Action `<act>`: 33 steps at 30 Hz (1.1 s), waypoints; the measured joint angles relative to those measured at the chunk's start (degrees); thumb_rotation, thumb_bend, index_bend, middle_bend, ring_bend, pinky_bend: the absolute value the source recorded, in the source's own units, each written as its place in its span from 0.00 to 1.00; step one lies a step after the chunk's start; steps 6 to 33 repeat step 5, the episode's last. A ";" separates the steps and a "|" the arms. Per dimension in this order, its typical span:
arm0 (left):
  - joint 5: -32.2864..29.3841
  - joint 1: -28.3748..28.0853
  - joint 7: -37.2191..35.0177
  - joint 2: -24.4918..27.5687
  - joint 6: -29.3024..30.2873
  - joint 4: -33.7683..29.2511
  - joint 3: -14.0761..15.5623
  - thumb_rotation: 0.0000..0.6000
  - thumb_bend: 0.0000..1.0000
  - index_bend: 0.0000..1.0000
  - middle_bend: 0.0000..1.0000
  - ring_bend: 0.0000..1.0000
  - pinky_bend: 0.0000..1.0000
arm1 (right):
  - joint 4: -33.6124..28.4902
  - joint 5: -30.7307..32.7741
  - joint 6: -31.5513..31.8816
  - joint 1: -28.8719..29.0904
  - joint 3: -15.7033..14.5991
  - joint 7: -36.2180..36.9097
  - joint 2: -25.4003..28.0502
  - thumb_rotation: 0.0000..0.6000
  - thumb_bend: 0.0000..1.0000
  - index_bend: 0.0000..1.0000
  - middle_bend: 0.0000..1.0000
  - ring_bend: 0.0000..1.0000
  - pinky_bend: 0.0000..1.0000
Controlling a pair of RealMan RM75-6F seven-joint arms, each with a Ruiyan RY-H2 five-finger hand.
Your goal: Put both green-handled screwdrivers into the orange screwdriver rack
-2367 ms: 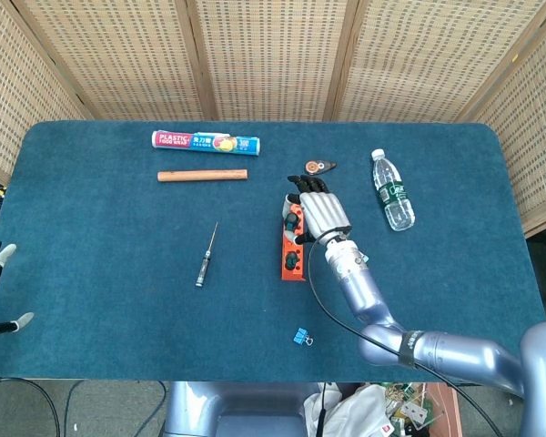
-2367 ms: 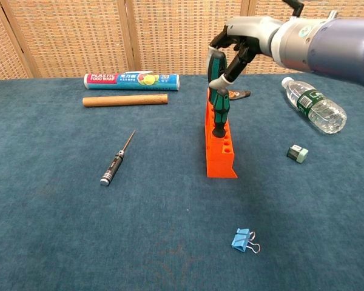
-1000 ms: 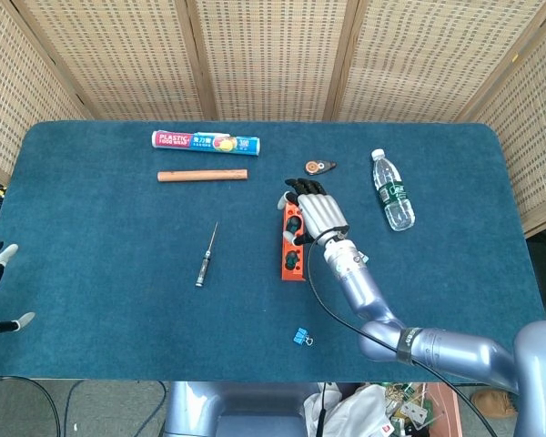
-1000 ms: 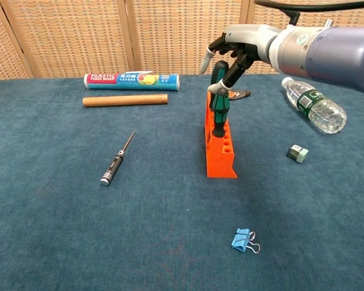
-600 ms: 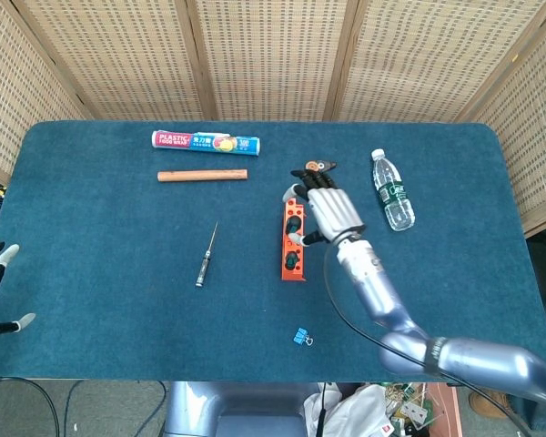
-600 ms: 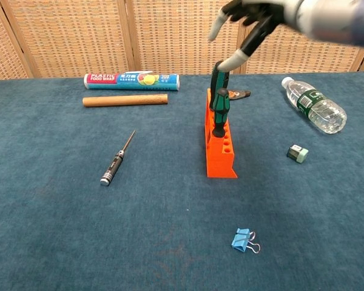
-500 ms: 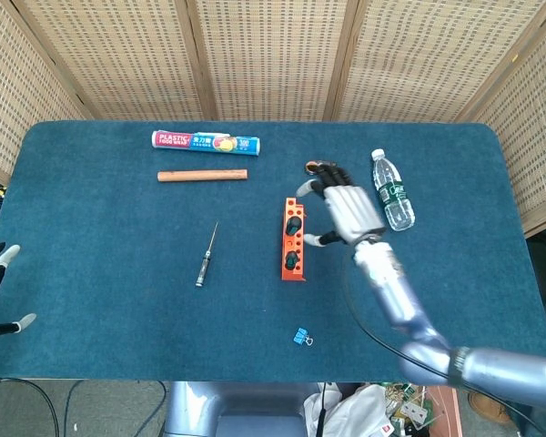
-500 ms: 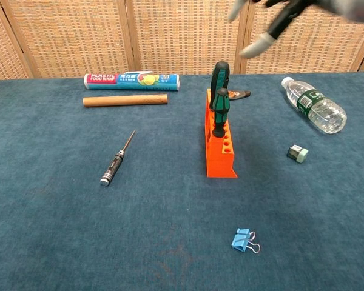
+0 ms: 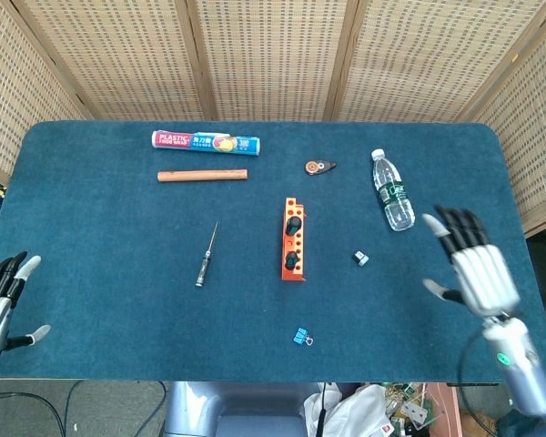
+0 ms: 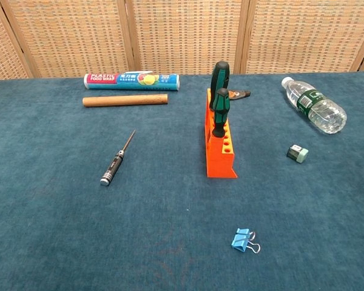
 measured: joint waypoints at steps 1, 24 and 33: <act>0.27 0.14 0.13 -0.10 0.24 0.00 0.13 1.00 0.00 0.00 0.00 0.00 0.00 | 1.88 -0.80 1.45 -1.57 -0.88 0.32 -0.27 1.00 0.00 0.01 0.00 0.00 0.00; 0.94 0.46 0.45 -0.25 0.87 -0.04 0.40 1.00 0.00 0.00 0.00 0.00 0.00 | 7.37 -3.40 6.03 -7.00 -3.85 1.61 -1.79 1.00 0.00 0.01 0.00 0.00 0.00; 0.94 0.46 0.45 -0.25 0.87 -0.04 0.40 1.00 0.00 0.00 0.00 0.00 0.00 | 7.37 -3.40 6.03 -7.00 -3.85 1.61 -1.79 1.00 0.00 0.01 0.00 0.00 0.00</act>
